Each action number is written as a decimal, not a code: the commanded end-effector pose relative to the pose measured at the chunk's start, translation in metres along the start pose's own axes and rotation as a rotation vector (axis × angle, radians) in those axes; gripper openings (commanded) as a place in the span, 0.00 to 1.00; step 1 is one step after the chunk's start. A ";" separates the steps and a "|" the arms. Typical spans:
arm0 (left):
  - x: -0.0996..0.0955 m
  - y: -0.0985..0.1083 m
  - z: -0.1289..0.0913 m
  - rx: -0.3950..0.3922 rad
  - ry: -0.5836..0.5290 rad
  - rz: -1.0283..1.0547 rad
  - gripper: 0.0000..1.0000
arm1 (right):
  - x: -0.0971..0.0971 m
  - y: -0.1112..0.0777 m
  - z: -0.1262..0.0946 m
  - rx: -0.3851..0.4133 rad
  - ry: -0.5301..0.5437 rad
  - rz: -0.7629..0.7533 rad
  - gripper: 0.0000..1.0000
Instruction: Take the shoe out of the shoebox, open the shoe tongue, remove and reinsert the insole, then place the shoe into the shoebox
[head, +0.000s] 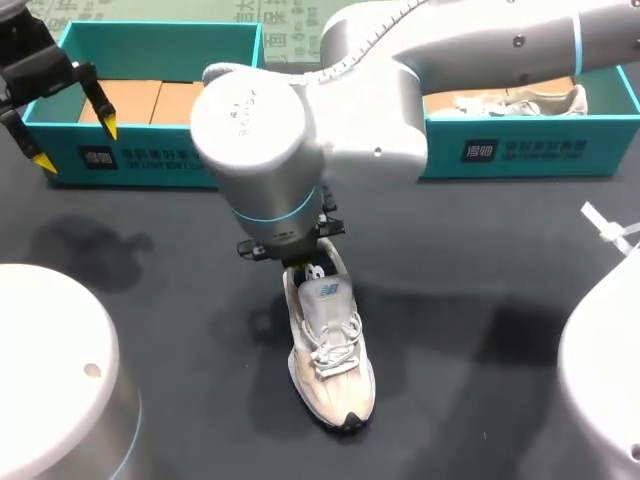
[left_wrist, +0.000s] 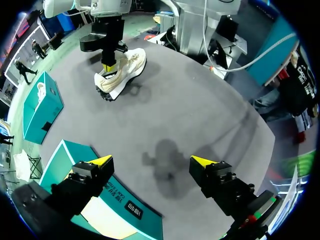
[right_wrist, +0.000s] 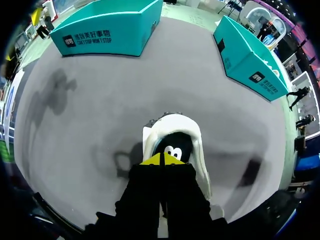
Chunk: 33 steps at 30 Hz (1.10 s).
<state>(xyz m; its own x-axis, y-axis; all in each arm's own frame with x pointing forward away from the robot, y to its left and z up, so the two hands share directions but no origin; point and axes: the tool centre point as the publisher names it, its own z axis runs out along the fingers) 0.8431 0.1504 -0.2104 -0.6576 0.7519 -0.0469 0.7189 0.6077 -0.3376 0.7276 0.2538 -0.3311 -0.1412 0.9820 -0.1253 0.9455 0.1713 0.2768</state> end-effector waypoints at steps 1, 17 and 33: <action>0.000 0.000 0.000 -0.002 0.003 0.000 1.00 | 0.005 -0.012 0.024 -0.015 0.028 0.069 0.00; 0.000 0.000 0.000 -0.002 0.003 0.000 1.00 | 0.004 -0.022 0.045 0.001 -0.050 0.124 0.00; 0.000 0.000 0.000 -0.002 0.003 0.000 1.00 | -0.007 -0.011 0.062 -0.026 -0.120 0.035 0.00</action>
<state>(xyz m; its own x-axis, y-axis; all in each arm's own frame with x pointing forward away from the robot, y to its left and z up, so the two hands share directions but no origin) 0.8430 0.1504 -0.2108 -0.6577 0.7518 -0.0471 0.7189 0.6077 -0.3375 0.7374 0.2411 -0.3699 -0.1539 0.9525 -0.2628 0.9321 0.2282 0.2813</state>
